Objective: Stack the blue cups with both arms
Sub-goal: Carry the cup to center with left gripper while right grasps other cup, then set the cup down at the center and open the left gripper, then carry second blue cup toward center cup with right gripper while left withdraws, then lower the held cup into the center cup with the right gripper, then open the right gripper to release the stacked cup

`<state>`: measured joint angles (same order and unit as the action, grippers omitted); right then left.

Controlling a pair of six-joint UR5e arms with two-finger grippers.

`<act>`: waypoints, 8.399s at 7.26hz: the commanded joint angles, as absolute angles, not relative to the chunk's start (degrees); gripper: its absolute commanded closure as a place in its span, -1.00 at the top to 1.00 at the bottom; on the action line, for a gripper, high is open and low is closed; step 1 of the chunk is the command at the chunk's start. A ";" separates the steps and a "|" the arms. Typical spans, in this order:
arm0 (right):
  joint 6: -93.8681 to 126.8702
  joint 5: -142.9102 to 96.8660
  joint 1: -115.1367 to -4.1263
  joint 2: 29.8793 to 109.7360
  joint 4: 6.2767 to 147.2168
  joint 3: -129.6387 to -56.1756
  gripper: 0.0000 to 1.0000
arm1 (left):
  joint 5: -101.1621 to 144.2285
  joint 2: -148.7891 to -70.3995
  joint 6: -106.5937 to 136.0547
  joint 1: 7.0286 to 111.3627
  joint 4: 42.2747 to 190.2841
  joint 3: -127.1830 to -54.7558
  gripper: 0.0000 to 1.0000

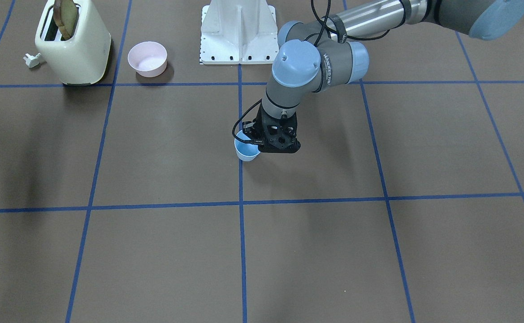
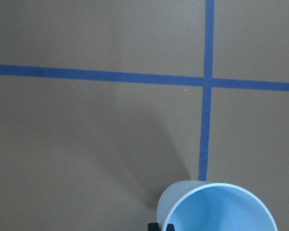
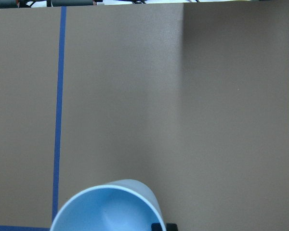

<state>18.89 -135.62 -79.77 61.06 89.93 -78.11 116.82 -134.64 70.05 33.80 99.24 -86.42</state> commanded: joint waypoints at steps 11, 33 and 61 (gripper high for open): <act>42.23 -136.14 -71.83 53.96 90.35 -85.05 -1.00 | 127.16 -126.49 54.71 48.22 103.62 -91.32 0.96; 85.08 -100.03 -26.64 49.31 94.75 -104.59 -1.00 | 140.27 -108.98 17.40 74.97 103.71 -87.19 0.96; 79.83 -100.54 -29.52 48.43 94.13 -102.83 1.00 | 140.27 -109.69 17.40 74.79 103.89 -85.96 0.96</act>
